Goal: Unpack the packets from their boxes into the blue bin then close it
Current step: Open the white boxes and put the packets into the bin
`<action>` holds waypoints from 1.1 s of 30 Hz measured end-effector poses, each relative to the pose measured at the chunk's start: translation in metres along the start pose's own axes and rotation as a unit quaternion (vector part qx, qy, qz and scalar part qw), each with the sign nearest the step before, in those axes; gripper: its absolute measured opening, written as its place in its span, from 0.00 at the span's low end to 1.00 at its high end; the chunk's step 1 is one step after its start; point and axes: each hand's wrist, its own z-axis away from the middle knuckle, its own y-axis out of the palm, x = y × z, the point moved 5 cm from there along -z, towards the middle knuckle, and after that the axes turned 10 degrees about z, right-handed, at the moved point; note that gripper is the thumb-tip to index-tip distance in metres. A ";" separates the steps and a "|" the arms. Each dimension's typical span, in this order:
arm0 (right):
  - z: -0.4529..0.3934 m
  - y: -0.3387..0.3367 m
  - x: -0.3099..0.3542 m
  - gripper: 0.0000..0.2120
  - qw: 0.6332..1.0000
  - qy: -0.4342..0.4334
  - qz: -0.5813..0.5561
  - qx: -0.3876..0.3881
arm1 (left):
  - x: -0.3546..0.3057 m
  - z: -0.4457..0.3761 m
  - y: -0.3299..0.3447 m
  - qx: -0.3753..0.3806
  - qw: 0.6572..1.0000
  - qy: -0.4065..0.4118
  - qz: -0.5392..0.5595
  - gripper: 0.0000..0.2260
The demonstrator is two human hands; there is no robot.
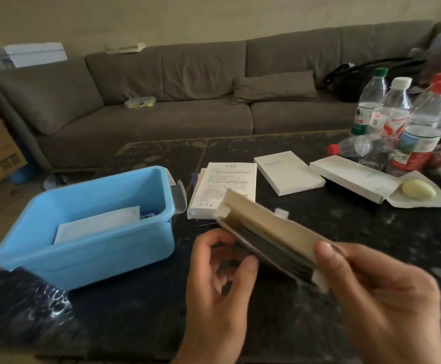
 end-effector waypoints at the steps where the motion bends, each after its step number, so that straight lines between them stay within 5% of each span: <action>1: 0.005 0.004 0.000 0.09 1.000 -0.004 0.002 0.014 | -0.004 0.004 -0.001 -0.016 1.000 0.011 0.025 0.14; 5: 0.016 0.017 0.008 0.13 0.998 -0.014 0.023 0.051 | -0.013 0.017 -0.016 -0.085 0.995 0.029 0.034 0.13; 9: 0.021 0.033 0.018 0.09 0.989 -0.093 0.089 0.077 | -0.015 0.022 -0.039 -0.100 0.990 -0.019 -0.103 0.08; 11: 0.031 0.043 0.023 0.09 0.973 -0.167 0.135 0.088 | -0.013 0.024 -0.050 -0.095 0.986 -0.078 -0.117 0.03; 20: 0.076 0.074 0.031 0.13 0.876 -0.400 0.251 0.098 | -0.004 0.037 -0.085 -0.031 0.957 -0.241 -0.156 0.13; 28: 0.075 0.083 0.012 0.14 0.857 -0.420 0.291 0.064 | 0.006 0.048 -0.100 -0.031 0.927 -0.374 0.012 0.10; 33: 0.073 0.083 -0.002 0.12 0.859 -0.402 0.305 0.092 | -0.009 0.044 -0.138 -0.125 0.908 -0.345 0.200 0.14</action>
